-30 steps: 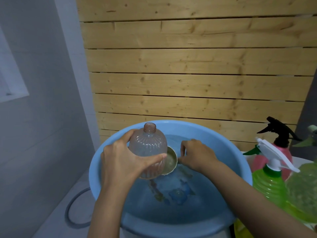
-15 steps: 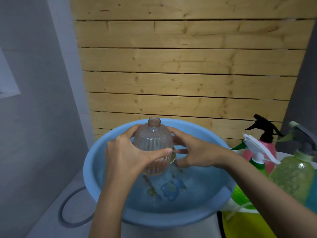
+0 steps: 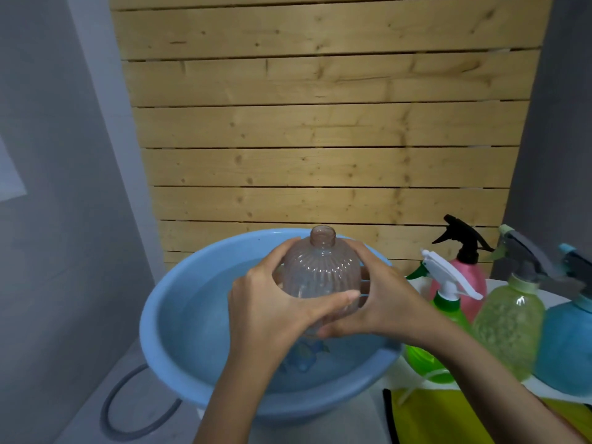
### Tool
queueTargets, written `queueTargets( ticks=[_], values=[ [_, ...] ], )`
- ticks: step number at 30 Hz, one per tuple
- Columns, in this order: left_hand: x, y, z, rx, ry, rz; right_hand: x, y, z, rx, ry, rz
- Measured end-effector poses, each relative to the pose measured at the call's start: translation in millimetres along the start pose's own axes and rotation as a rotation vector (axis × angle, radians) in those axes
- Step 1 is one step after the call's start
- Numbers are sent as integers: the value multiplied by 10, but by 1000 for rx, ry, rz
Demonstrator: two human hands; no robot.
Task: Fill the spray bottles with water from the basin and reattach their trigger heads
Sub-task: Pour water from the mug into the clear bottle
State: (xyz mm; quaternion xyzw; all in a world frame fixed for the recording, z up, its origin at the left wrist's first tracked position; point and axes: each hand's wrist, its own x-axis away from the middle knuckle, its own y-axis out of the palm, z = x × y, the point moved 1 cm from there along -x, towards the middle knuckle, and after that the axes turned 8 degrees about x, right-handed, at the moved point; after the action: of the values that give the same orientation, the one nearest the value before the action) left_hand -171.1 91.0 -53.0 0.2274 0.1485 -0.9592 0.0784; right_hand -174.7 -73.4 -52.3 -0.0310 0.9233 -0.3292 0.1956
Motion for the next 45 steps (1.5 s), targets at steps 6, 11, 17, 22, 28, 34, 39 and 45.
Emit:
queueTargets(
  ticks=[6,11,17,22,28,34,39,45],
  values=[
    [112,144,34,126,-1,-88,109,-39,26,-26,9,59],
    [189,233,116,415,-75,-159,178,17,50,10,5,81],
    [196,293,58,483,-120,-60,197,78,66,25,-19,92],
    [184,299,-1,432,-158,1,238,119,83,-5,-27,107],
    [162,274,-26,401,-170,60,235,172,128,-5,-36,63],
    [153,262,-57,388,-183,75,317,57,203,51,-13,75],
    [135,284,-43,344,-176,93,457,-98,303,211,-56,167],
    [131,331,-12,357,-193,111,597,-198,437,235,-33,244]
  ],
)
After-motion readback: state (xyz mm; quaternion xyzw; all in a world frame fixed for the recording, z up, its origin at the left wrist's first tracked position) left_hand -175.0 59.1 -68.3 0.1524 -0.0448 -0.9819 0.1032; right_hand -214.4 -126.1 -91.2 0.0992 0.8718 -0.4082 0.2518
